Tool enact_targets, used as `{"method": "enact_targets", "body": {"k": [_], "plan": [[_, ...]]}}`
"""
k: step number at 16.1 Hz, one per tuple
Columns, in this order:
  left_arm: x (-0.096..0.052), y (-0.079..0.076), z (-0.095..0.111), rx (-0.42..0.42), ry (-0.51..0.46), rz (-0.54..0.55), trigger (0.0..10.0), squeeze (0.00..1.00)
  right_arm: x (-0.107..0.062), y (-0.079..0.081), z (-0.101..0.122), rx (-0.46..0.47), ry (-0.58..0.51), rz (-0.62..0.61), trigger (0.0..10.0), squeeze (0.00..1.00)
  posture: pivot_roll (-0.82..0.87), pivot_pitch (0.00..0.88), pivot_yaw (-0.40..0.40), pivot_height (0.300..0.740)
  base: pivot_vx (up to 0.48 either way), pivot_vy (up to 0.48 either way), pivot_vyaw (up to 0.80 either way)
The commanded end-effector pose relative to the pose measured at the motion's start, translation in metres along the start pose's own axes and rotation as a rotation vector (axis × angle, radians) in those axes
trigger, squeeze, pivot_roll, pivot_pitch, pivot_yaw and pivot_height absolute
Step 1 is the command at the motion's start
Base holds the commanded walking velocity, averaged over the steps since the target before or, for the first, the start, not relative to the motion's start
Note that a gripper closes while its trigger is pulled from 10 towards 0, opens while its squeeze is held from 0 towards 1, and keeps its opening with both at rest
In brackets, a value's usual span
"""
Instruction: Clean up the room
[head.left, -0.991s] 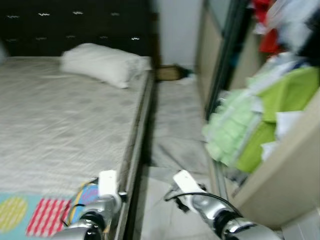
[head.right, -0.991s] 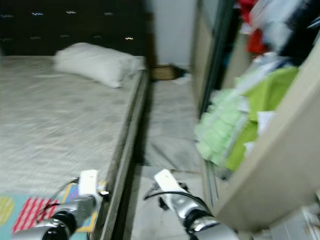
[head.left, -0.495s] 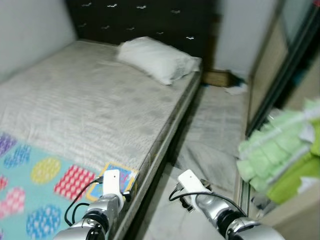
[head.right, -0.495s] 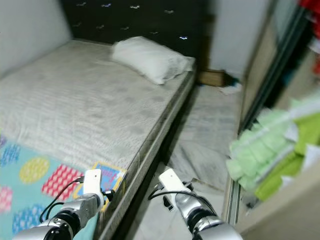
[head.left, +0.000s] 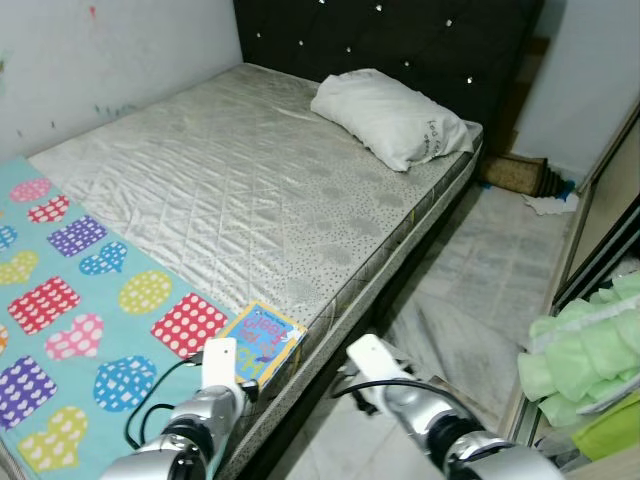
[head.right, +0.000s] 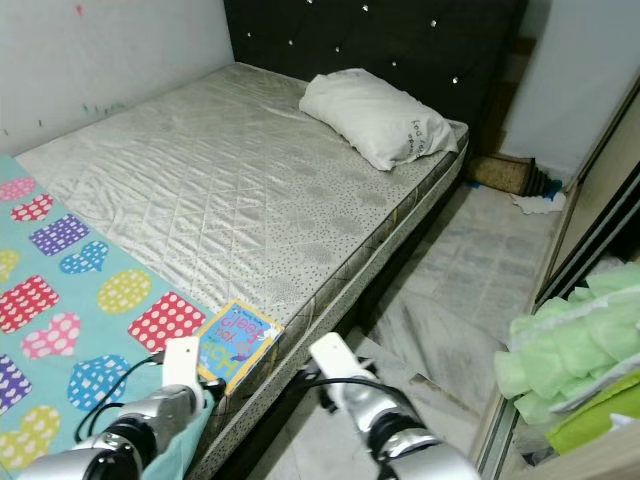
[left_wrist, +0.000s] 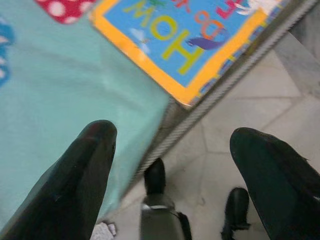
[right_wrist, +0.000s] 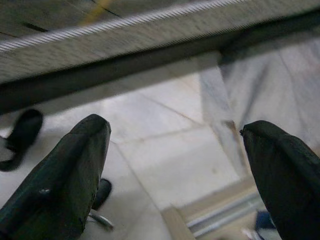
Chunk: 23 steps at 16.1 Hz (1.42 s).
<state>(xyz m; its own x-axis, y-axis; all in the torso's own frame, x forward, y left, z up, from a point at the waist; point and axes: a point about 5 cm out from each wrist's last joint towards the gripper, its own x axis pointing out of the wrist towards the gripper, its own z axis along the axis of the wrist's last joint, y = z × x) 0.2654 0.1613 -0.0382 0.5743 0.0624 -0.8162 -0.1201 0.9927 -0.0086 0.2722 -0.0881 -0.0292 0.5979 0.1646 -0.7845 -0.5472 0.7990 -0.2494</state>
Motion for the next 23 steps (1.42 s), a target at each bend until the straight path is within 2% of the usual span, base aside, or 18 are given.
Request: {"method": "enact_targets", "body": {"k": [1,10,20,23], "plan": [[-0.0001,-0.0009,0.0021,0.01,-0.005,0.0,10.0,0.0,-0.0001,-0.0005,0.0035,-0.018,-0.012,0.003,10.0,0.0,-0.22,0.013,0.023,0.74,0.0,0.0,0.8],[-0.0003,-0.0031,0.0037,0.038,-0.006,0.002,10.0,0.0,-0.0001,-0.0006,0.0046,-0.011,-0.016,0.003,10.0,0.0,-0.23,0.014,0.034,0.74,0.0,0.0,0.8],[-0.0005,-0.0039,0.0076,0.027,-0.027,-0.008,10.0,0.0,-0.0001,-0.0001,0.0071,-0.013,-0.028,0.007,10.0,0.0,-0.23,0.015,0.033,0.74,0.0,0.0,0.8],[-0.0007,-0.006,0.0103,0.012,-0.043,-0.036,10.0,0.0,-0.0002,-0.0003,0.0084,0.003,-0.037,0.006,10.0,0.0,-0.23,0.016,0.037,0.74,0.0,0.0,0.45]]}}
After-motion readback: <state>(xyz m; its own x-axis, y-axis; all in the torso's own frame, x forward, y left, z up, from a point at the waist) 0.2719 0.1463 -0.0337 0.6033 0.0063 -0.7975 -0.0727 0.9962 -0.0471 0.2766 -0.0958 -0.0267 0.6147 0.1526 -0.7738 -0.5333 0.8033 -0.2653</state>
